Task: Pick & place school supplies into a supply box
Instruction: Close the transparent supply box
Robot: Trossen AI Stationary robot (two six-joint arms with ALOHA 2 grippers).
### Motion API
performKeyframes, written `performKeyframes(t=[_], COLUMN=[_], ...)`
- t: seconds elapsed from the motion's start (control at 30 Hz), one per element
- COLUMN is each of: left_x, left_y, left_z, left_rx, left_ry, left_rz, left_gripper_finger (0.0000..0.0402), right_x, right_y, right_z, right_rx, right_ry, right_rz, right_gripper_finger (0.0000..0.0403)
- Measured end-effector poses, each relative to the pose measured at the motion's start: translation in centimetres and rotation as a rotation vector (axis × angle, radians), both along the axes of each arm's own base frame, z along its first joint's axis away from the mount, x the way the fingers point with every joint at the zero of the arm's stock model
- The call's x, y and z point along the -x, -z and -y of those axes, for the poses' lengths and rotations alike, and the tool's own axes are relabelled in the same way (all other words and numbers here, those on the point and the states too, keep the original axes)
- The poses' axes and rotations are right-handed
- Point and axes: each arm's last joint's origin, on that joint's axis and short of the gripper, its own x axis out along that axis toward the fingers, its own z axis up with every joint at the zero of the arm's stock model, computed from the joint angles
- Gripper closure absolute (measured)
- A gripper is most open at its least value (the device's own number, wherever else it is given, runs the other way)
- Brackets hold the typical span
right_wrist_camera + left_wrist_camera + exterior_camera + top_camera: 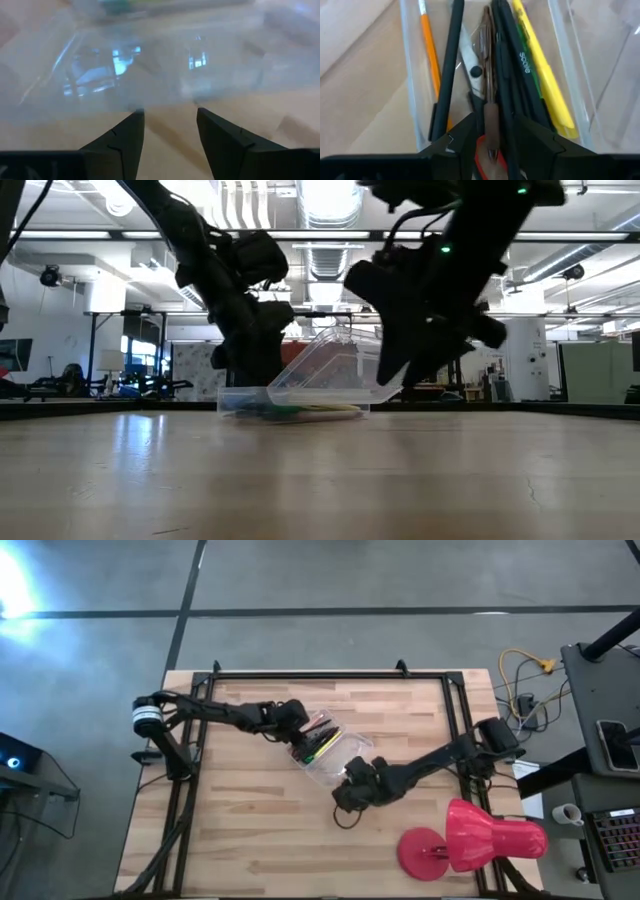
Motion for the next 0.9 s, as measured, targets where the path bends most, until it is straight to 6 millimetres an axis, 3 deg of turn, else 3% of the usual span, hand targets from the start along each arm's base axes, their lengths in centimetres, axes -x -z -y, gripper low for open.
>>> performKeyframes(t=[0.17, 0.5, 0.6, 0.77, 0.9], left_x=[0.4, 0.1, 0.1, 0.3, 0.5], left_y=[0.8, 1.2, 1.2, 1.3, 1.6], left_z=[0.3, 0.6, 0.6, 0.6, 0.7], left_rx=[0.001, -0.001, -0.001, 0.005, 0.009], left_ry=[0.006, 0.017, 0.016, 0.016, 0.016], left_rz=[-0.002, 0.014, 0.014, -0.008, -0.019], left_gripper_finger=[0.0288, 0.0288, 0.0288, 0.0288, 0.0287], right_x=[-1.4, -4.4, -4.8, -5.1, -4.6], right_y=[-1.6, -9.5, -9.6, -8.1, -9.4], right_z=[2.2, 3.6, 5.3, 7.9, 7.3], right_rx=[0.032, 0.235, 0.252, 0.205, 0.085], right_ry=[0.005, -0.140, -0.116, -0.089, -0.178], right_rz=[0.001, 0.122, 0.106, 0.046, 0.062], right_gripper_finger=[0.0230, 0.0230, 0.0230, 0.0230, 0.0230])
